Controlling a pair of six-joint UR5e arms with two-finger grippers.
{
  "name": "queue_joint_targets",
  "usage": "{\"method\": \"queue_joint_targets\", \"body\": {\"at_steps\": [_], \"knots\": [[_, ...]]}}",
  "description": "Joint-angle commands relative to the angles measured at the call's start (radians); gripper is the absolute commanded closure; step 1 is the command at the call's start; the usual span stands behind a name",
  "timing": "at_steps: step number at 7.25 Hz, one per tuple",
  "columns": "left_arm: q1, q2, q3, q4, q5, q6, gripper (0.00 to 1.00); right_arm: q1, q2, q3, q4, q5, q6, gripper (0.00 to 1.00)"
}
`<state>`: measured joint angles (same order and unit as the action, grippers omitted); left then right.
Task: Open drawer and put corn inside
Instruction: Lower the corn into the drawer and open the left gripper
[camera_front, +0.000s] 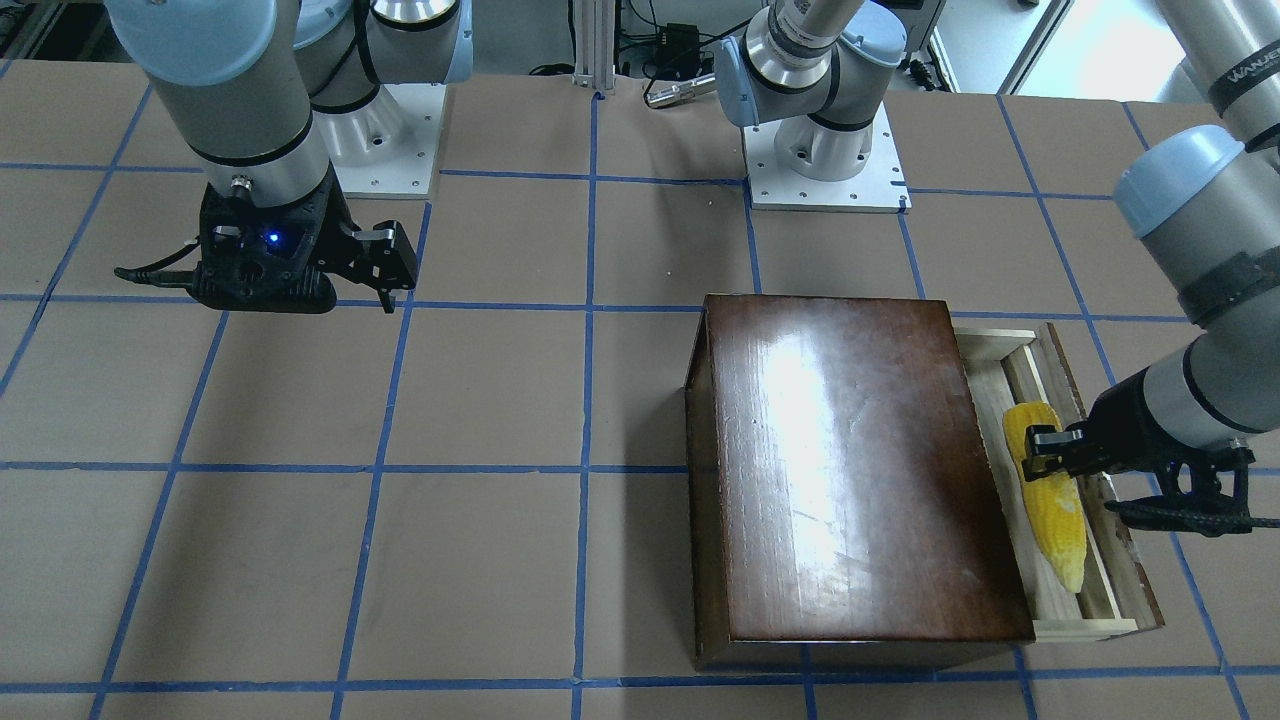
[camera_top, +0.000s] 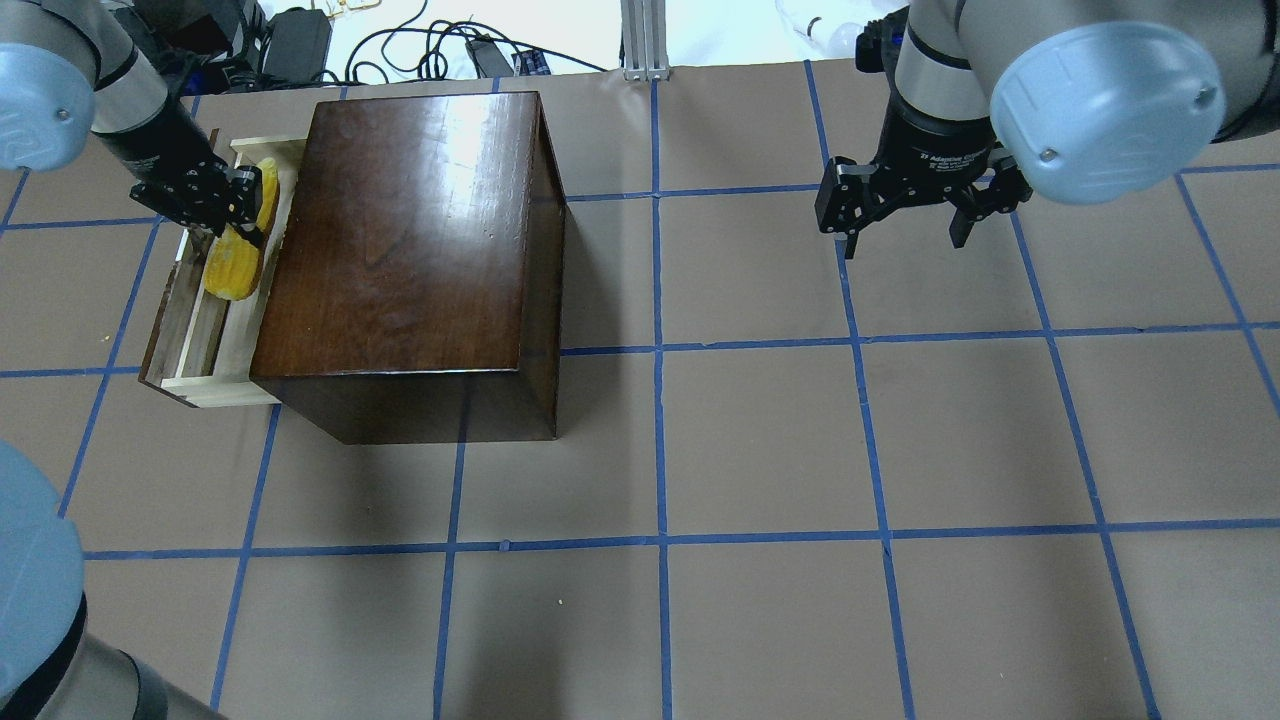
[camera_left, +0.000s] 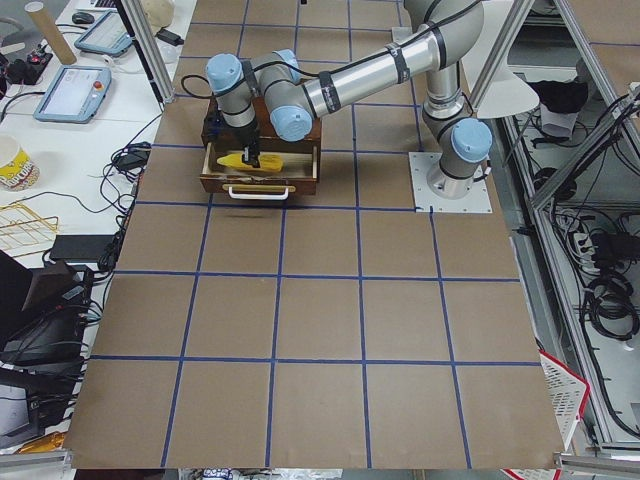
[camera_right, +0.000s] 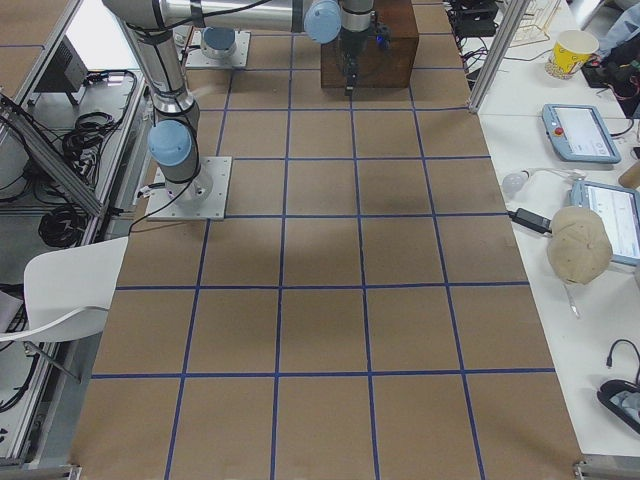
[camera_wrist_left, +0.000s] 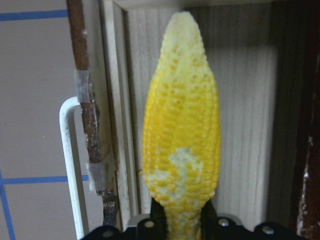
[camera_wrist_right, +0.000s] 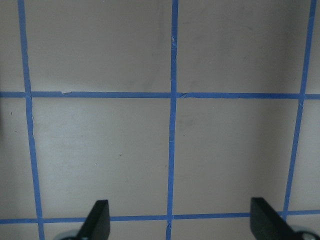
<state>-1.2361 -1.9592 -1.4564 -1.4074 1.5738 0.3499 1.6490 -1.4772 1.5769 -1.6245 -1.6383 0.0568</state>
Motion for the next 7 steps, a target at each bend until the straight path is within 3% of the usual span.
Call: {"method": "queue_joint_targets", "body": {"at_steps": [1,2,3,6,7], "knots": [[0.014,-0.001,-0.025,0.001,-0.002,-0.006,0.76,0.0,0.0,0.0,0.0,0.0,0.0,0.0],[0.014,-0.003,-0.025,0.001,-0.005,-0.008,0.44,0.0,0.0,0.0,0.0,0.0,0.0,0.0],[0.014,-0.004,-0.025,0.001,-0.033,-0.023,0.31,0.0,0.0,0.0,0.0,0.0,0.0,0.0],[0.014,0.0,-0.024,-0.001,-0.04,-0.029,0.05,0.0,0.0,0.0,0.0,0.0,0.0,0.0],[0.014,0.016,-0.019,-0.002,-0.034,-0.031,0.0,0.0,0.0,0.0,0.0,0.0,0.0,0.0]]}}
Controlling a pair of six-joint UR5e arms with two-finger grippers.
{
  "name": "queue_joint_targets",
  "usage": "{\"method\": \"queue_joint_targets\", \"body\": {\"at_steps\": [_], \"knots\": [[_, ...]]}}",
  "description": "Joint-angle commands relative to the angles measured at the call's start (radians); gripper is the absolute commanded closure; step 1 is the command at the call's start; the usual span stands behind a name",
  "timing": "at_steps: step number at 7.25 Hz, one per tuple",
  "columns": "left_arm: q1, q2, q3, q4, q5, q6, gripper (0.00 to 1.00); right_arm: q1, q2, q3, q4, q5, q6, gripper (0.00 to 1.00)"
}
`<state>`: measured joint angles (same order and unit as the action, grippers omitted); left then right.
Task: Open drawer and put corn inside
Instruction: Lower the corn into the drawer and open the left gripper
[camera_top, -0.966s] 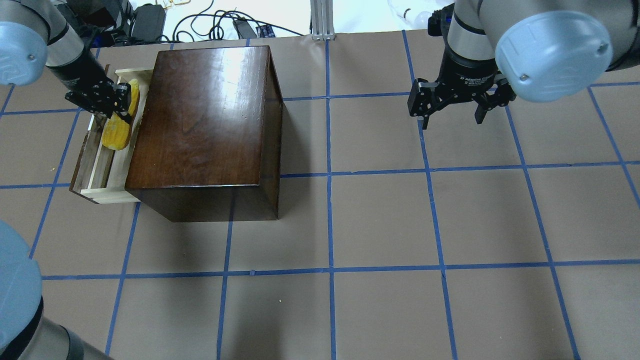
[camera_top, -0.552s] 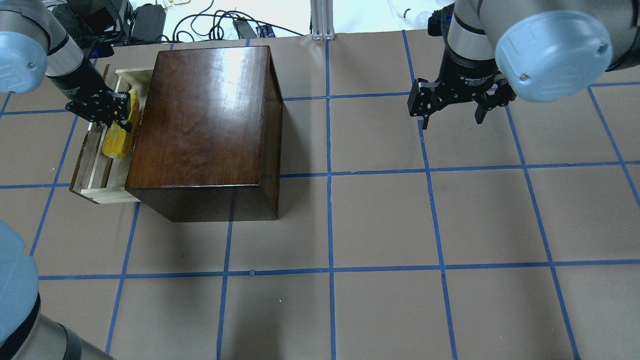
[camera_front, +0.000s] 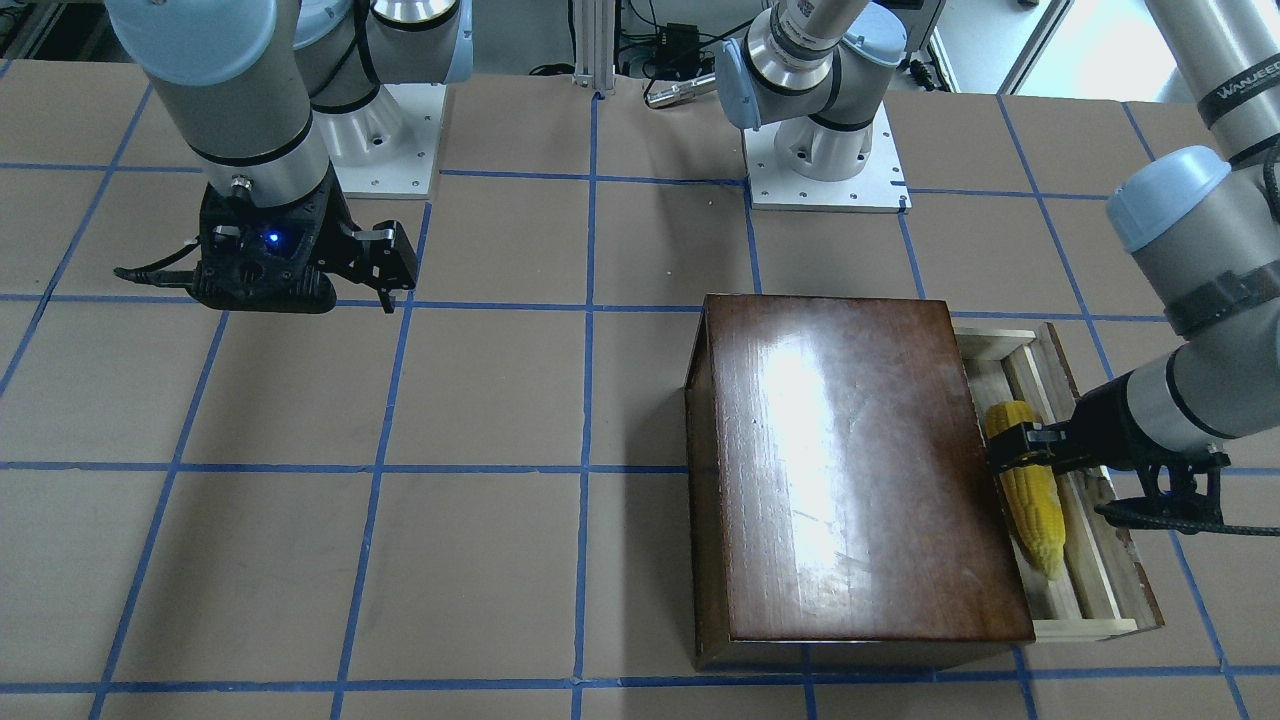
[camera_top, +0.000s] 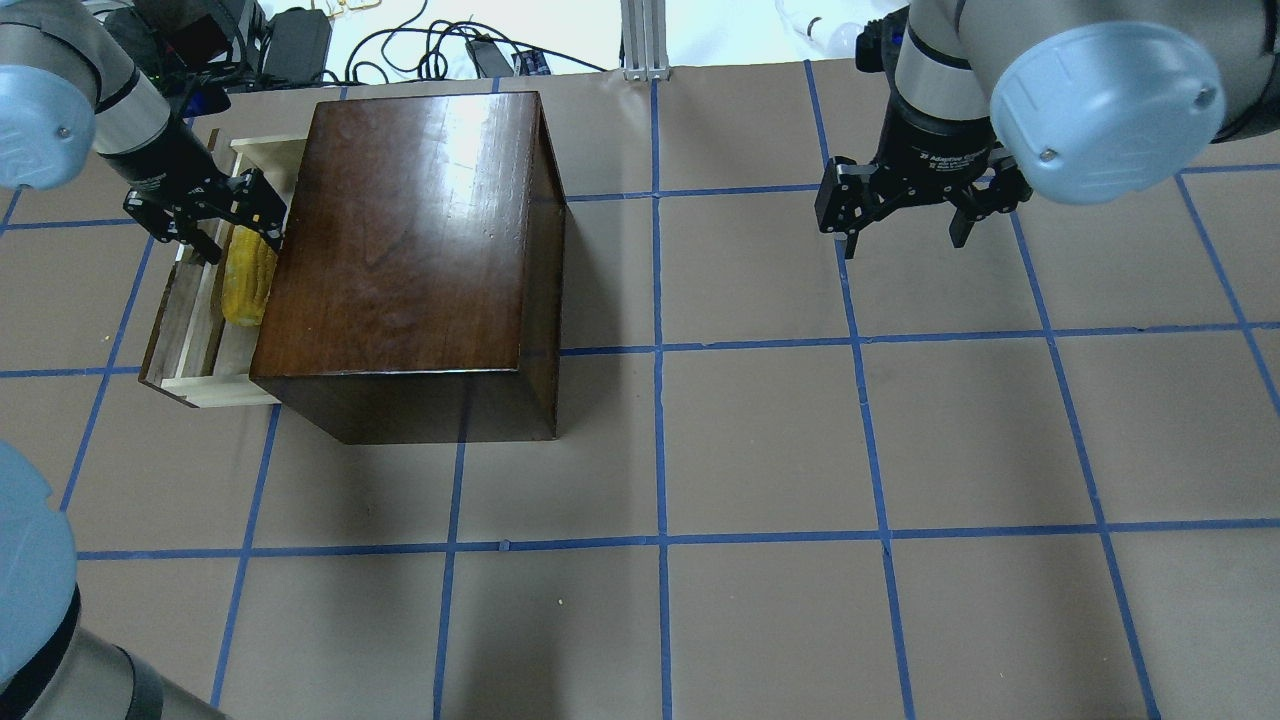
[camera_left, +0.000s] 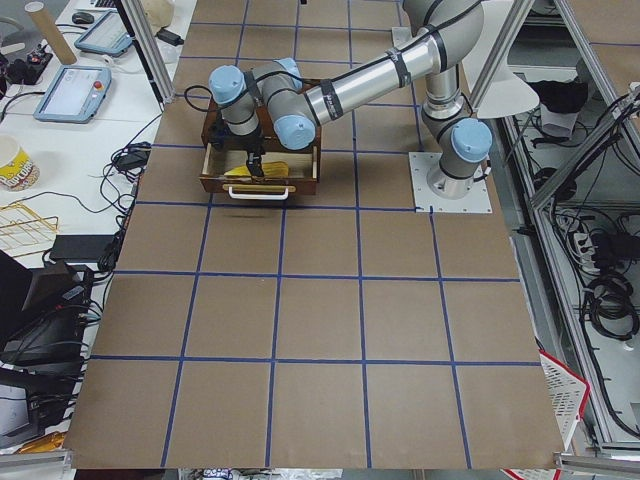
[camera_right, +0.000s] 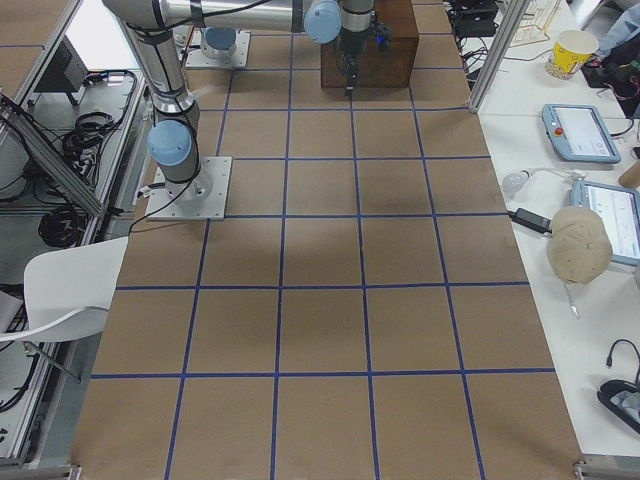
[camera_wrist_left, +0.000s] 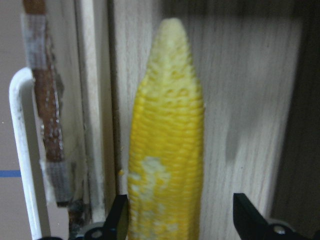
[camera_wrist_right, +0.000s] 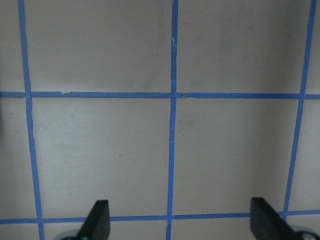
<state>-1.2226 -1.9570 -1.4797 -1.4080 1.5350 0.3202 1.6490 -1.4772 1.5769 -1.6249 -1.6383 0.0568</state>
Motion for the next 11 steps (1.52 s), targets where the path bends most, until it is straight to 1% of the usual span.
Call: {"method": "queue_joint_targets", "body": {"at_steps": [1,3,4,5,6,8,9,10,11], "knots": [[-0.003,0.026,0.012,-0.011,0.013,0.0,0.0,0.0,0.0,0.0,-0.001,0.0,0.0,0.0],[-0.012,0.064,0.018,-0.019,0.019,0.0,0.0,0.0,0.0,0.0,0.0,0.0,0.0,0.0],[-0.02,0.099,0.042,-0.02,0.017,0.002,0.0,0.0,0.0,0.0,0.0,0.0,0.0,0.0],[-0.021,0.118,0.07,-0.052,0.014,0.002,0.0,0.0,0.0,0.0,0.0,0.0,0.0,0.0],[-0.044,0.136,0.087,-0.095,0.01,-0.001,0.0,0.0,0.0,0.0,0.0,0.0,0.0,0.0],[-0.154,0.19,0.104,-0.14,0.02,-0.033,0.0,0.0,0.0,0.0,-0.001,0.0,0.0,0.0],[-0.17,0.179,0.104,-0.16,0.019,-0.035,0.0,0.0,0.0,0.0,-0.001,0.0,0.0,0.0],[-0.178,0.191,0.096,-0.193,0.022,-0.088,0.0,0.0,0.0,0.0,-0.001,0.0,0.0,0.0],[-0.202,0.196,0.09,-0.198,0.019,-0.187,0.0,0.0,0.0,0.0,0.0,0.0,0.0,0.0]]}}
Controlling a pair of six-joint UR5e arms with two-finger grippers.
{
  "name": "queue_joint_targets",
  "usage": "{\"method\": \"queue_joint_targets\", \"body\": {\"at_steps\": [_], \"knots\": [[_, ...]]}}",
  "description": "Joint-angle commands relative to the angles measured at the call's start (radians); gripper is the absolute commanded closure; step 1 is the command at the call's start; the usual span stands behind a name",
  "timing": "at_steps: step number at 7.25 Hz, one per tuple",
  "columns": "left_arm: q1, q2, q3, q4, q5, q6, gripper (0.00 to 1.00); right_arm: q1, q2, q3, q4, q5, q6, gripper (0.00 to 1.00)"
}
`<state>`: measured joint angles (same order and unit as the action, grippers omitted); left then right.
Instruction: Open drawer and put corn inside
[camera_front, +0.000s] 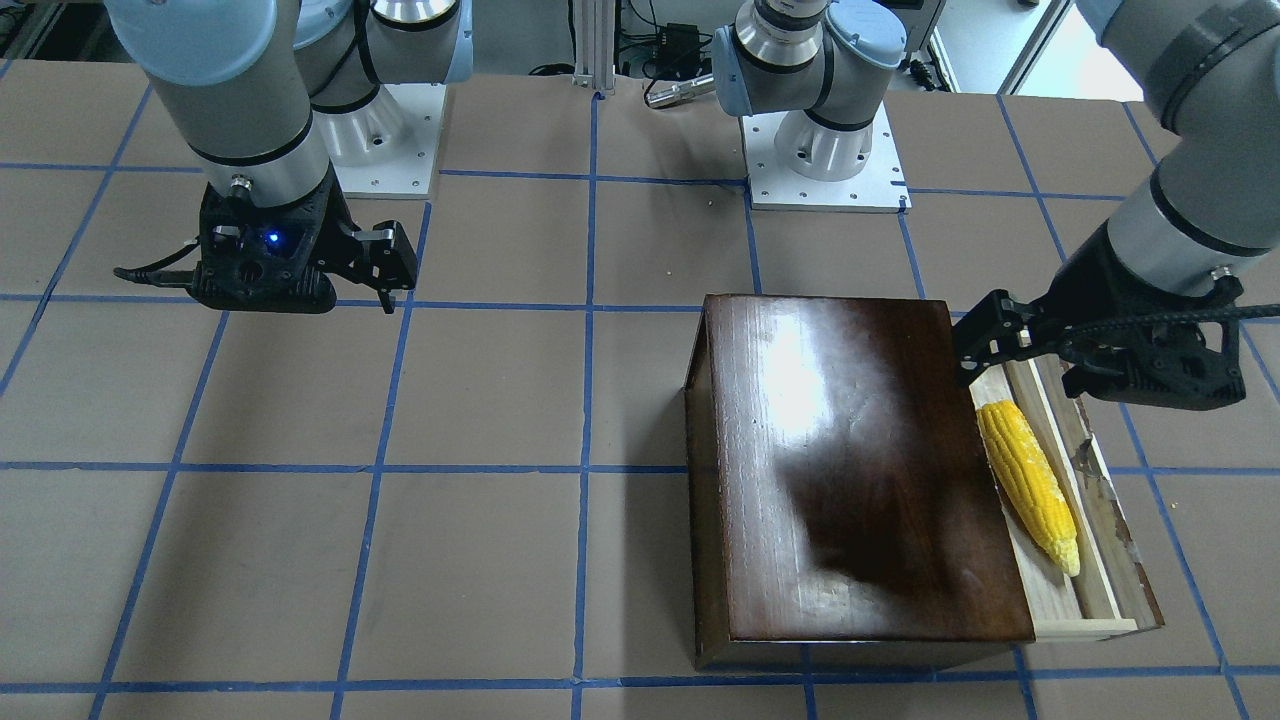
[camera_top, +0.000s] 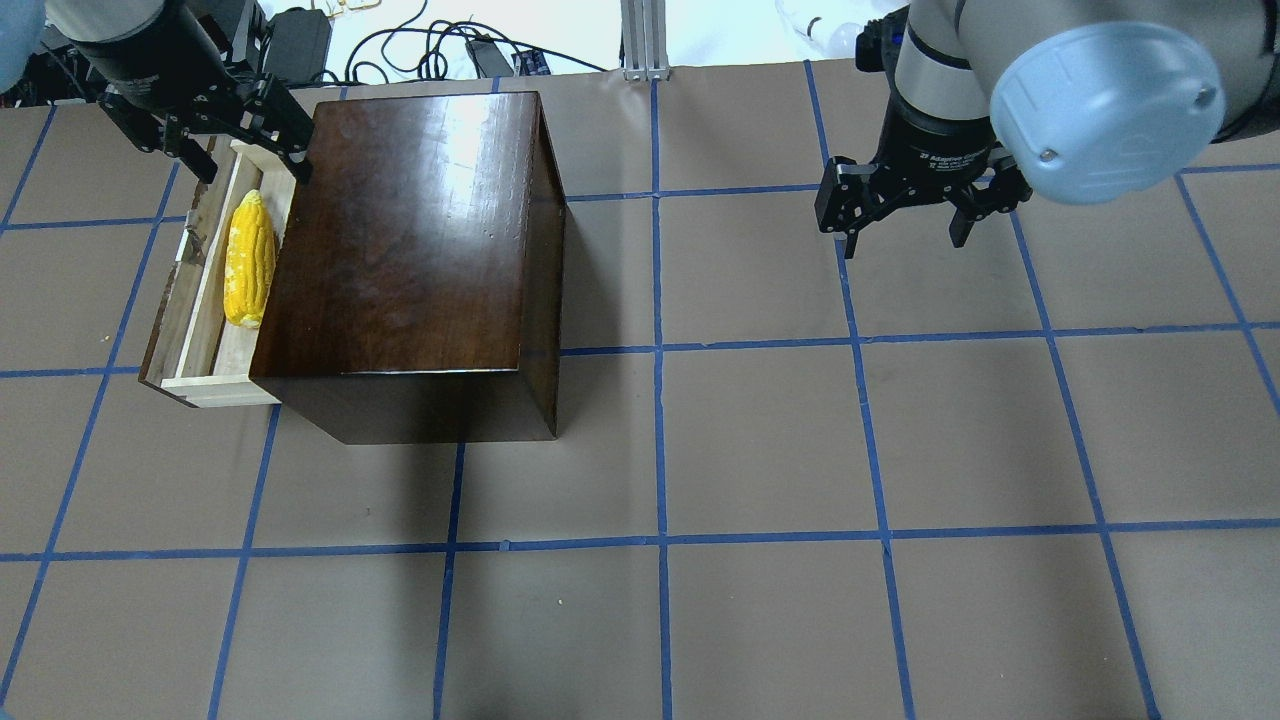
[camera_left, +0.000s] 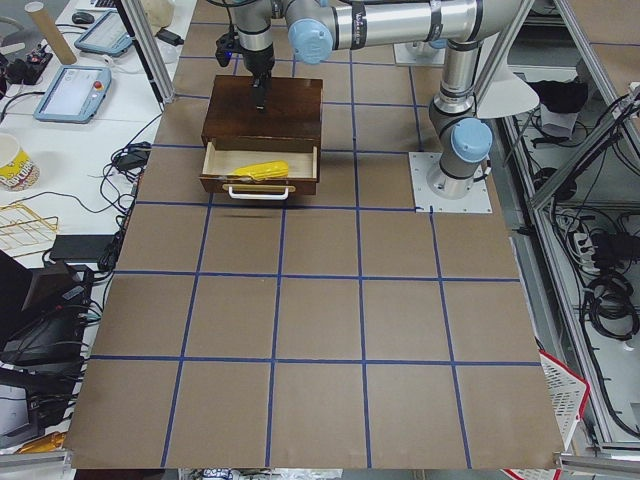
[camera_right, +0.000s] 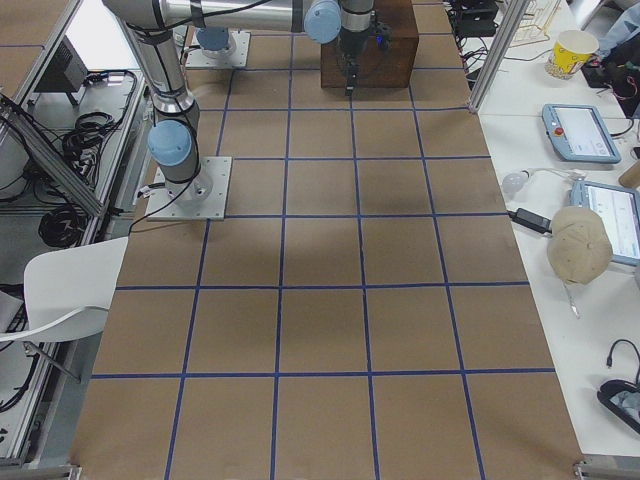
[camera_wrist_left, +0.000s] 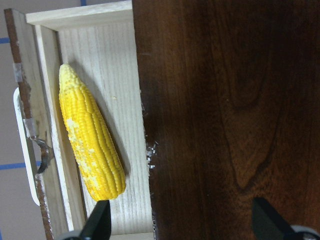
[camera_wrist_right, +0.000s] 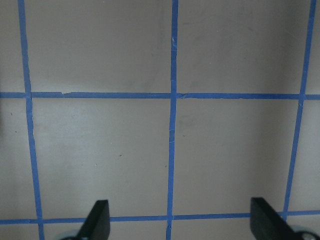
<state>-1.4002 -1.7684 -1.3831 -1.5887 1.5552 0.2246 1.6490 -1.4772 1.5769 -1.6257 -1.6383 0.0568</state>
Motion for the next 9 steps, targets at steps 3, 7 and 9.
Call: {"method": "queue_joint_targets", "body": {"at_steps": [3,7,9], "knots": [[-0.118,0.04,-0.04,-0.017,0.009,-0.113,0.0,0.0,0.0,0.0,0.001,0.0,0.0,0.0],[-0.122,0.085,-0.111,-0.013,0.009,-0.142,0.0,0.0,0.0,0.0,0.0,0.0,0.0,0.0],[-0.122,0.105,-0.149,-0.007,0.008,-0.146,0.0,0.0,0.0,0.0,0.0,0.0,0.0,0.0]]}}
